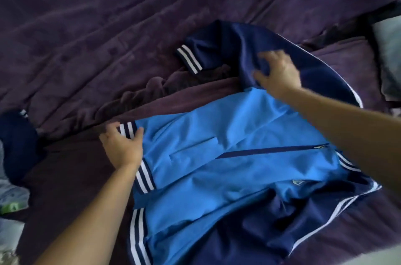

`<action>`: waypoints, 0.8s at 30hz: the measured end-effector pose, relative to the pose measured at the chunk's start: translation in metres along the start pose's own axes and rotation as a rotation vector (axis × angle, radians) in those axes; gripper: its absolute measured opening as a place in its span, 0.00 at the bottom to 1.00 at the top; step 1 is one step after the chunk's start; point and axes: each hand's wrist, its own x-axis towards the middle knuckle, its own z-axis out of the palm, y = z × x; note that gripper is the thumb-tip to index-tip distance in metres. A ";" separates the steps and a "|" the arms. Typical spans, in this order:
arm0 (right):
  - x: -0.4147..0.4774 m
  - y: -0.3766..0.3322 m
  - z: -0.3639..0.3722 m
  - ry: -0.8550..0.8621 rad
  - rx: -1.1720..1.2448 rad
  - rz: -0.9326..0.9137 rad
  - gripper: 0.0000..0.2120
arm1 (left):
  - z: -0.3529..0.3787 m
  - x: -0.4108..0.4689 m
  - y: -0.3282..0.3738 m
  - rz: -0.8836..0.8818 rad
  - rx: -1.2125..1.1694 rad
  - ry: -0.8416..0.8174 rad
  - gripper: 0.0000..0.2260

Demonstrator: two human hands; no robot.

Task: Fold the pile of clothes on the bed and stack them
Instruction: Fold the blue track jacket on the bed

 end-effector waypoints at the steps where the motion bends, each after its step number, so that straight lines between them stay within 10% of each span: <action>1: -0.024 0.000 0.011 -0.085 -0.012 -0.022 0.29 | -0.001 -0.009 0.001 0.002 -0.020 -0.005 0.25; 7: -0.058 0.016 0.050 -0.286 -0.190 0.041 0.35 | -0.017 0.008 0.005 0.070 -0.099 -0.285 0.19; 13: -0.044 0.014 0.035 -0.188 -0.100 0.100 0.27 | -0.034 0.113 0.049 -0.324 -0.758 0.041 0.24; 20: -0.118 -0.012 0.055 -0.033 -0.087 -0.338 0.26 | -0.006 -0.011 0.015 0.660 0.236 -0.135 0.18; 24: -0.105 0.013 0.075 -0.473 -0.372 -0.275 0.28 | 0.009 0.005 -0.007 0.397 0.557 -0.292 0.24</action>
